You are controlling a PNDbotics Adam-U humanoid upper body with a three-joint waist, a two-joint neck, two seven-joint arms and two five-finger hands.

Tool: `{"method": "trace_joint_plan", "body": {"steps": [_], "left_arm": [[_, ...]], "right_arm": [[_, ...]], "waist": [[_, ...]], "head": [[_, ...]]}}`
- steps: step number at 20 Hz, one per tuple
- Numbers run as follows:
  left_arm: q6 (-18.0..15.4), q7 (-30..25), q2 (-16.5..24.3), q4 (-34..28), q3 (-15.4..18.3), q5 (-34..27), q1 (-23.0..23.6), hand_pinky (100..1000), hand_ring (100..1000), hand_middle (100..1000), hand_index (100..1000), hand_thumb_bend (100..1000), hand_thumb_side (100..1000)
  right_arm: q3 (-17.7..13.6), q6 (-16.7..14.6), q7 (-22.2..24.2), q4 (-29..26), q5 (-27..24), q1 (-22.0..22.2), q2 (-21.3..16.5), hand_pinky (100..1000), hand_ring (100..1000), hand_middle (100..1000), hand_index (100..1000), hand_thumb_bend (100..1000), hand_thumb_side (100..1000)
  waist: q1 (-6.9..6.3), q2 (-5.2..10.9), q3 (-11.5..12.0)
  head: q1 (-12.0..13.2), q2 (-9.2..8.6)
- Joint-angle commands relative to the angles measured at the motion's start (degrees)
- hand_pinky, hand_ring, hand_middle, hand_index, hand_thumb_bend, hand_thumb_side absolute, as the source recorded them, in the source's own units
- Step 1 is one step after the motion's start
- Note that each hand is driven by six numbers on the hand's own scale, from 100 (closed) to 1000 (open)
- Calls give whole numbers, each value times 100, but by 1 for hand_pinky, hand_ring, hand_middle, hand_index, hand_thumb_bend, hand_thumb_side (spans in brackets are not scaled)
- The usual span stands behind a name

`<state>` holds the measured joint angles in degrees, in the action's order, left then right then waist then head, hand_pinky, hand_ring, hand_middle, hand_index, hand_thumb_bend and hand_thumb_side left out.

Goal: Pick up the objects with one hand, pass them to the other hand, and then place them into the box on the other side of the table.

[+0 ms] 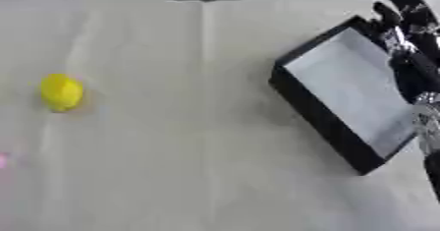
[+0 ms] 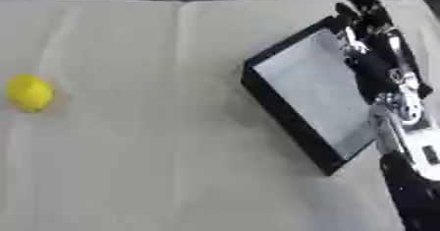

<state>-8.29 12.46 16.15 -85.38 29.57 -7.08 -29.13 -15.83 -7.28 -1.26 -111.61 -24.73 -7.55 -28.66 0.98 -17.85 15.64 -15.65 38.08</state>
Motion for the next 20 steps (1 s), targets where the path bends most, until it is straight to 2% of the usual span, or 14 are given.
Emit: {"method": "trace_joint_plan", "body": {"steps": [1, 8, 11, 13, 14, 15, 17, 18, 20], "left_arm": [[7, 12, 137, -135, 54, 46, -30, 869, 809, 794, 912, 285, 711], [15, 23, 130, -162, 76, 74, -41, 869, 801, 785, 905, 294, 703], [55, 11, 242, -157, 49, 154, -127, 870, 795, 769, 899, 296, 669], [76, -131, 509, -39, -48, 338, -277, 873, 799, 768, 901, 290, 647], [57, -243, 695, 45, -115, 461, -378, 878, 801, 769, 902, 291, 635], [47, -372, 890, 193, -191, 579, -478, 884, 808, 771, 906, 294, 610], [46, -697, 1351, 645, -389, 762, -718, 888, 813, 771, 909, 296, 597], [0, -899, 1594, 892, -506, 852, -839, 898, 823, 771, 913, 302, 559], [-178, -1276, 1962, 1392, -669, 966, -1048, 899, 824, 771, 913, 302, 556]], "right_arm": [[-55, -13, 5, -117, 82, -7, -61, 1000, 1000, 1000, 1000, 100, 297], [-47, -33, 6, -138, 151, 31, -38, 1000, 1000, 1000, 1000, 100, 298], [-34, -44, -10, -194, 162, 83, -81, 1000, 1000, 1000, 1000, 100, 291], [-20, -44, -31, -247, 154, 122, -138, 1000, 1000, 1000, 1000, 100, 287], [-15, -44, -48, -272, 144, 138, -176, 1000, 1000, 1000, 1000, 100, 313], [-10, -53, -60, -285, 134, 151, -220, 1000, 1000, 1000, 1000, 100, 277], [1, -78, -76, -295, 122, 181, -317, 1000, 1000, 1000, 1000, 100, 277], [8, -93, -81, -297, 120, 193, -364, 1000, 1000, 1000, 1000, 100, 273], [18, -127, -88, -298, 107, 211, -426, 1000, 1000, 1000, 1000, 100, 272]], "waist": [[-16, 63, 15], [-18, 58, 32], [-18, 77, 18], [-43, 98, 6], [-64, 110, 3], [-85, 120, 5], [-129, 139, 10], [-152, 148, 9], [-174, 159, 8]], "head": [[41, -88], [87, -87], [87, -54], [164, -34], [230, -19], [289, -1], [387, 43], [429, 60], [479, 77]]}}
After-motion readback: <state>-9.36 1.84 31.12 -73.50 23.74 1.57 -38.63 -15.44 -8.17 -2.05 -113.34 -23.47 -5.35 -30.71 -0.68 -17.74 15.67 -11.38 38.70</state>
